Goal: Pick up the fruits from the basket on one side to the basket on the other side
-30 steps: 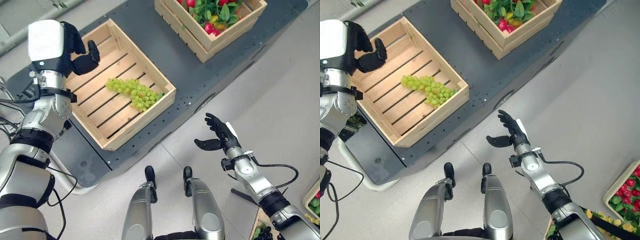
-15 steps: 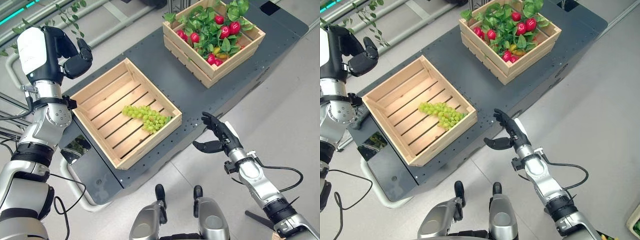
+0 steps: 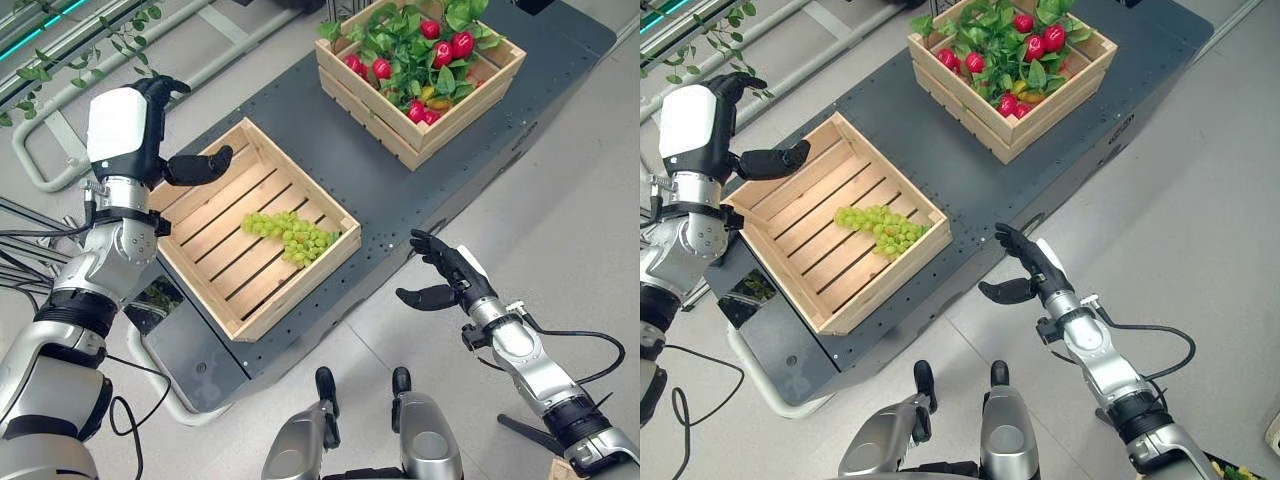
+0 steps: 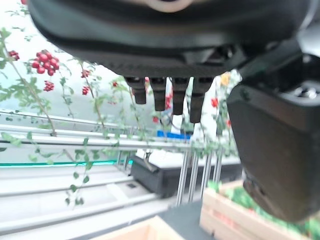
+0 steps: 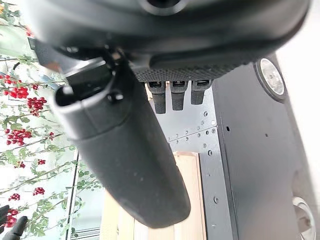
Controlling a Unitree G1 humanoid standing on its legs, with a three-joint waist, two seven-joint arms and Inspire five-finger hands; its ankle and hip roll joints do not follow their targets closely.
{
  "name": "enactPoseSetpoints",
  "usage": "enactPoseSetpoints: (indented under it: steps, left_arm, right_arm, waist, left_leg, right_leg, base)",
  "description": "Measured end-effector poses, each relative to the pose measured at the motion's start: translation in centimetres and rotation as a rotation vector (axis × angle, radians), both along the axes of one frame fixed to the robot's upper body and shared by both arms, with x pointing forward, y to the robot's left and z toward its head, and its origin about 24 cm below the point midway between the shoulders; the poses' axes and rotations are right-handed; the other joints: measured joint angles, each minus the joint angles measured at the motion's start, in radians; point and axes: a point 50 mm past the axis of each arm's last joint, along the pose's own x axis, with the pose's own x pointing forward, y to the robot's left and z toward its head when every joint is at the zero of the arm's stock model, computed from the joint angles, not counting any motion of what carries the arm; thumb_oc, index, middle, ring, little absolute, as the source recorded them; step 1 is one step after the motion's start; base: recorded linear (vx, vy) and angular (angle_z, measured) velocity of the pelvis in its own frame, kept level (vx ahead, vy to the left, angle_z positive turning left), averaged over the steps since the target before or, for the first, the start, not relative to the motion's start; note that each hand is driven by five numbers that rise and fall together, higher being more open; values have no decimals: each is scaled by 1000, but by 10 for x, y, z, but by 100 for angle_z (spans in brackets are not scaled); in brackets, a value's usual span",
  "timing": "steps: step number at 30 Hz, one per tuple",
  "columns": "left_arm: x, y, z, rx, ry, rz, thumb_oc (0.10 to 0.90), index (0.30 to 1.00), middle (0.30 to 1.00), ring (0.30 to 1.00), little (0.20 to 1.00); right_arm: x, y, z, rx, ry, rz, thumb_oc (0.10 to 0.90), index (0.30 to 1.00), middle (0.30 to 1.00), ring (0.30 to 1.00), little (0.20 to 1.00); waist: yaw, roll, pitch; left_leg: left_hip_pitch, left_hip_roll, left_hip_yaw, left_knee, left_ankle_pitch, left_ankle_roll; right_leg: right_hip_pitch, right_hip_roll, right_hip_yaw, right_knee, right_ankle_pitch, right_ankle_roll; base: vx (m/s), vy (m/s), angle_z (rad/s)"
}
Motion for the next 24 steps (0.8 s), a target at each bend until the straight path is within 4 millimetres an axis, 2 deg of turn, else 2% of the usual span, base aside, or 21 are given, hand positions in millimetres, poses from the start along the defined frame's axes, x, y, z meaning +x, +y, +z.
enactPoseSetpoints:
  steps: [4, 10, 12, 13, 14, 15, 16, 18, 19, 20, 21, 22, 24]
  left_arm:
    - [2, -9, -14, 96, 74, -28, 800, 900, 900, 900, 900]
    - [3, -11, -20, 146, 123, -26, 800, 900, 900, 900, 900]
    - [6, -14, -22, 189, 158, -34, 800, 900, 900, 900, 900]
    - [8, -20, -30, 217, 195, -56, 800, 900, 900, 900, 900]
    - [8, -24, -35, 225, 214, -69, 800, 900, 900, 900, 900]
    - [6, -27, -44, 240, 241, -91, 800, 900, 900, 900, 900]
    - [5, -28, -41, 261, 232, -99, 800, 900, 900, 900, 900]
    - [14, -37, -17, 323, 170, -106, 800, 900, 900, 900, 900]
    - [17, -40, -10, 350, 156, -108, 800, 900, 900, 900, 900]
    - [22, -47, -5, 399, 149, -115, 800, 900, 900, 900, 900]
    - [24, -54, -11, 429, 162, -132, 800, 900, 900, 900, 900]
    - [23, -57, -22, 461, 192, -151, 800, 900, 900, 900, 900]
    - [22, -63, -32, 529, 226, -179, 800, 900, 900, 900, 900]
  right_arm:
    - [1, 1, 0, 0, -1, 4, 800, 900, 900, 900, 900]
    - [2, 5, -1, 8, 9, 22, 800, 900, 900, 900, 900]
    - [2, 8, -3, 19, 25, 30, 800, 900, 900, 900, 900]
    - [-4, 6, -11, 22, 53, 24, 800, 900, 900, 900, 900]
    - [-9, 4, -18, 22, 76, 18, 800, 900, 900, 900, 900]
    - [-18, 4, -29, 20, 118, 16, 800, 900, 900, 900, 900]
    - [-21, 5, -32, 21, 128, 23, 800, 900, 900, 900, 900]
    - [-19, 9, -30, 24, 113, 40, 800, 900, 900, 900, 900]
    - [-18, 11, -29, 25, 110, 44, 800, 900, 900, 900, 900]
    - [-15, 12, -31, 24, 116, 43, 800, 900, 900, 900, 900]
    - [-12, 10, -34, 6, 134, 36, 800, 900, 900, 900, 900]
    - [-7, 8, -36, -9, 143, 27, 800, 900, 900, 900, 900]
    - [-2, 6, -31, -3, 129, 22, 800, 900, 900, 900, 900]
  waist:
    - [2, 0, 0]
    - [14, 0, 0]
    - [3, 6, 4]
    - [-7, 3, 4]
    - [-11, 2, 5]
    - [-19, 0, 5]
    - [-13, -3, 6]
    - [-44, -18, 14]
    - [-58, -26, 17]
    - [-83, -37, 22]
    - [-102, -41, 24]
    - [-88, -39, 27]
    - [-86, -51, 36]
  left_leg:
    - [-5, -5, -3, -1, 0, 0]
    - [-26, -9, -9, 8, -1, 1]
    - [-68, -6, -19, 61, -23, 15]
    - [-63, -16, -52, 76, -38, 28]
    - [-50, -22, -67, 75, -39, 31]
    - [-35, -22, -78, 71, -40, 28]
    - [-51, -19, -95, 72, -44, 22]
    - [-152, -20, -126, 72, -42, 25]
    - [-178, -21, -130, 70, -41, 24]
    - [-205, -22, -130, 65, -29, 6]
    - [-218, -19, -126, 71, -22, -5]
    - [-206, -4, -122, 108, -23, -11]
    - [-206, 1, -124, 147, -47, -61]
  right_leg:
    - [-4, -6, -1, -1, 0, 1]
    - [-21, -8, -3, 9, 2, 4]
    - [-110, -18, 8, 178, -1, 5]
    - [-180, -27, 35, 337, 3, -2]
    - [-215, -34, 53, 411, 7, -12]
    - [-228, -22, 77, 385, -3, -22]
    - [-253, -2, 114, 322, -5, -25]
    - [-321, 34, 167, 143, 6, -19]
    - [-322, 45, 192, 94, 6, -19]
    - [-315, 54, 227, 42, 66, 3]
    - [-314, 54, 212, 31, 145, -11]
    - [-318, 74, 206, 34, 139, -22]
    - [-318, 87, 188, 43, 133, -40]
  base:
    - [38, 61, 2]
    - [18, 22, 3]
    - [175, -80, 27]
    - [149, -174, 41]
    - [87, -207, 62]
    - [36, -275, 53]
    - [-53, -289, 77]
    - [-59, -346, 117]
    - [17, -281, 162]
    - [68, -174, 167]
    - [75, -200, 129]
    - [47, -141, 55]
    - [-5, -77, 15]
